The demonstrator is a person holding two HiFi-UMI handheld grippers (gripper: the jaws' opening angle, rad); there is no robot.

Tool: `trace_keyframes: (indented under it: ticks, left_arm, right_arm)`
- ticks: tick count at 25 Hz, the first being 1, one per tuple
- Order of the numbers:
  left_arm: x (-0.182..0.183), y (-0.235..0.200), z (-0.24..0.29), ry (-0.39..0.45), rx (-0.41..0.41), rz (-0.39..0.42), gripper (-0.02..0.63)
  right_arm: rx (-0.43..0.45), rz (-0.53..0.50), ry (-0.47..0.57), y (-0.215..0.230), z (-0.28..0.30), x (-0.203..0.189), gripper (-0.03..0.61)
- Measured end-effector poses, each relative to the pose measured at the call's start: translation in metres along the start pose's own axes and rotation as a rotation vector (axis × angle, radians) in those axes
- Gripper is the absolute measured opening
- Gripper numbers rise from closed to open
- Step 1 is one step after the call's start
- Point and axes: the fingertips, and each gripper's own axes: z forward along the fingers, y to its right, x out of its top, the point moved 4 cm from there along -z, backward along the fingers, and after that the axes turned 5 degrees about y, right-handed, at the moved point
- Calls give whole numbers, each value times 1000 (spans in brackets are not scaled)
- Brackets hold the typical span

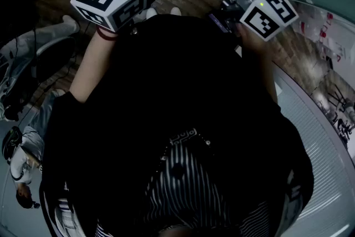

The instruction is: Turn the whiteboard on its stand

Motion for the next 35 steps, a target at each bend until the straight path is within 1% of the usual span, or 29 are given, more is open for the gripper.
trace_keyframes:
  ticks: [6,9,12,14,18,24,31,35]
  left_arm:
    - [0,-1,1,-5,15,9,-5]
    - [-1,-4,-1,-6,39,3,-5]
    - [1,-7,-2,16,59,-20,-6]
    - [1,-7,-3,21,60,-15,-6]
    - [-1,-6,-4,21,67,-13,-6]
    - [-10,0,-9,-17,40,-14,-6]
    - [-19,4,-28,-59,77,-31,-6]
    - [-21,11,-33,-66,48,-49,-3]
  right_arm:
    - [12,-19,-4,-4,6,1,2]
    - [10,-79,-16,-8,9,0,2]
    - [73,-121,-32,-18,15,-1,2]
    - [89,-111,-38,-18,18,-3,2]
    - [78,-84,-65,-14,17,-12,2]
    - [74,-49,-77,-14,16,-19,2]
    - [81,7,-104,-3,16,-28,2]
    - [71,26,-108,-3,12,-32,2]
